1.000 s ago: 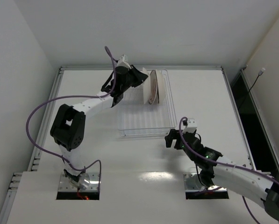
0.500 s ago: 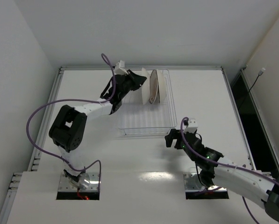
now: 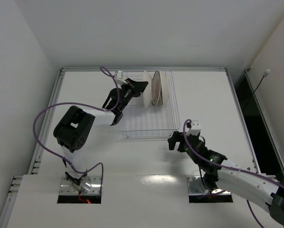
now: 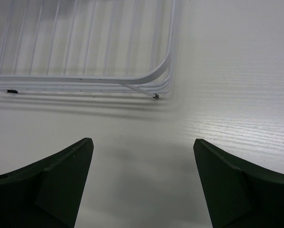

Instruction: Load the plates into the dish rack

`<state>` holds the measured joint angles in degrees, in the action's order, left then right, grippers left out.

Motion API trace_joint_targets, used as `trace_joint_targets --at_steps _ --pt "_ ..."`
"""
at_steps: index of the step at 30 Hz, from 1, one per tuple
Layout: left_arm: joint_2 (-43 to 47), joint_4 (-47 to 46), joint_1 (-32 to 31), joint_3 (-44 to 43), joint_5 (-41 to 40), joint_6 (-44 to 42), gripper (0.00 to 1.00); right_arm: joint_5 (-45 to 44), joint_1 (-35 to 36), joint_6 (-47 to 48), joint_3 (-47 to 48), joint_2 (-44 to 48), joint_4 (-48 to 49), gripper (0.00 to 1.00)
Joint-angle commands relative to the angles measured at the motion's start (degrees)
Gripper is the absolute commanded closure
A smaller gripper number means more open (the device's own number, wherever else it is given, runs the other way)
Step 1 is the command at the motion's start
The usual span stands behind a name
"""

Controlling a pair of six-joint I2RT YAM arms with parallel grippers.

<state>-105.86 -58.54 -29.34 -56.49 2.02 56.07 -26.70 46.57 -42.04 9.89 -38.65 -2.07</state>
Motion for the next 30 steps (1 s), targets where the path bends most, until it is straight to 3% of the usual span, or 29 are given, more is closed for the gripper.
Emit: trace_joint_targets --at_steps 1,6,9,14,17,23,26,30 --pt "-2.6 -30.8 -1.5 -1.6 1.1 6.3 1.00 -0.1 -0.2 0.1 2.0 -0.5 1.5 0.15" --pt "-9.8 -44.8 -2.0 -4.7 1.6 14.7 1.00 -0.1 -0.2 0.1 2.0 -0.5 1.5 0.15" --pt "-11.8 -47.4 -2.6 -5.4 1.0 15.9 1.00 -0.1 -0.2 0.1 2.0 -0.5 1.5 0.15" --pt "-8.8 -44.9 -2.6 -5.9 2.8 11.7 1.00 -0.1 -0.2 0.1 2.5 -1.1 2.1 0.15" --pt "-5.9 -38.7 -4.0 -6.4 2.8 5.8 1.00 -0.1 -0.2 0.1 2.5 -1.1 2.1 0.14" --pt "-4.6 -31.0 -4.5 -9.7 3.3 2.1 1.00 0.4 -0.2 0.1 2.5 -1.6 2.1 0.14" --pt "-3.9 -26.1 -5.0 -9.7 4.0 -1.0 0.87 0.4 -0.2 0.1 2.5 -1.6 2.1 0.14" --pt "-1.8 -21.3 -5.5 -9.7 5.2 -3.6 0.52 0.4 -0.2 0.1 2.5 -1.6 2.1 0.14"
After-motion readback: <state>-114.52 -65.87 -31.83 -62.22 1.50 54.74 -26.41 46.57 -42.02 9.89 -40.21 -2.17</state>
